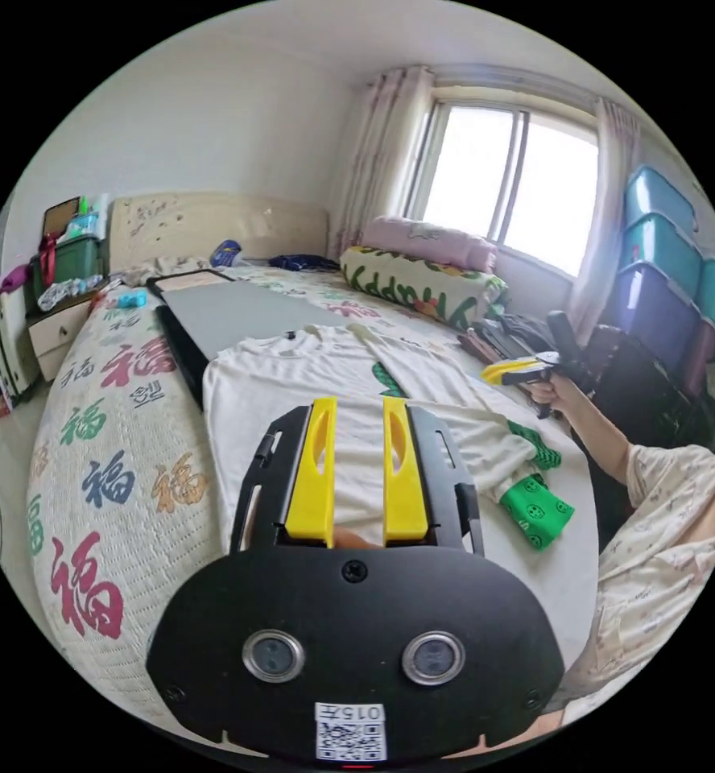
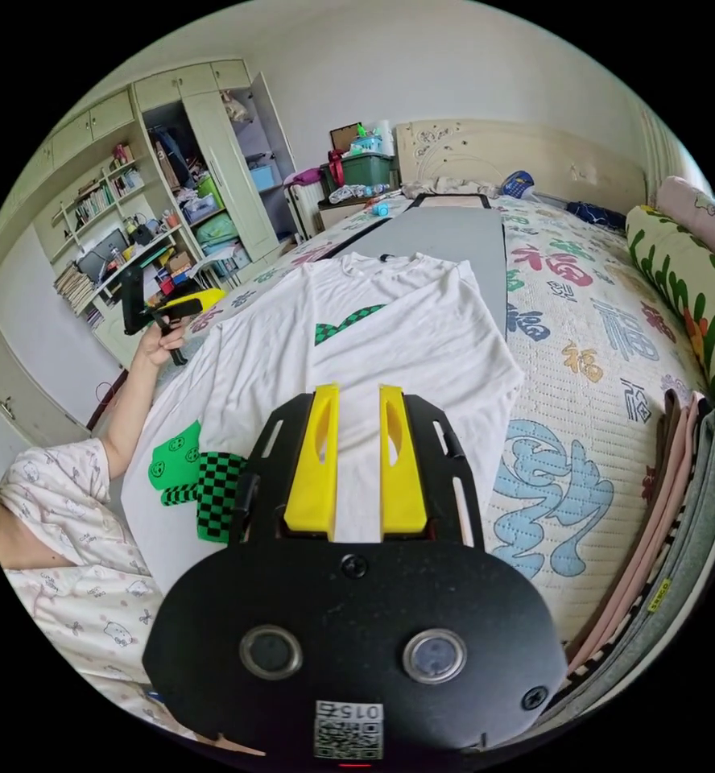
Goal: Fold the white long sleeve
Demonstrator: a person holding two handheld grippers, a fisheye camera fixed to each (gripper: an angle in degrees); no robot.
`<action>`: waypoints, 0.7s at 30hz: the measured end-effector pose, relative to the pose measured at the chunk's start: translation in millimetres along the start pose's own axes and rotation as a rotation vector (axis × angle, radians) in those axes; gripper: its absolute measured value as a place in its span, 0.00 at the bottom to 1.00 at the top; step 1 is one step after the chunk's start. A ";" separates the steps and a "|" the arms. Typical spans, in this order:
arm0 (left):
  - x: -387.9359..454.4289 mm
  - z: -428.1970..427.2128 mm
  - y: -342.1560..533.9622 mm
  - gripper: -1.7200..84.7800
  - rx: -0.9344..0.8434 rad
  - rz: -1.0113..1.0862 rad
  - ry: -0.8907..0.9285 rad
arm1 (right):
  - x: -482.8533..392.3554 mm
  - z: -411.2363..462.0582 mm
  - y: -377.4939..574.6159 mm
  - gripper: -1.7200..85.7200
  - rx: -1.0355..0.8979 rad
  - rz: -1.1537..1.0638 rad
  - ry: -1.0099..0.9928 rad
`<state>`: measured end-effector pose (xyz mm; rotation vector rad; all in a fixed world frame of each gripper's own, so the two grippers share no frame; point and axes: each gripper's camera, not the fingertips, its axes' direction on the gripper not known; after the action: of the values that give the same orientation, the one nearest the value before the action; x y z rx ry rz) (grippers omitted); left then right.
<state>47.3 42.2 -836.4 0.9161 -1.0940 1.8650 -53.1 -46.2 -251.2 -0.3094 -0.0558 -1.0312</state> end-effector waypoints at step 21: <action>269.2 156.2 -15.6 0.14 -0.297 0.509 0.360 | -172.1 67.0 193.8 0.11 0.016 0.036 0.187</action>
<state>-27.7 -25.2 -541.6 0.1221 -1.4073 2.0789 29.5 208.2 -263.9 -0.1975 0.1096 -1.0196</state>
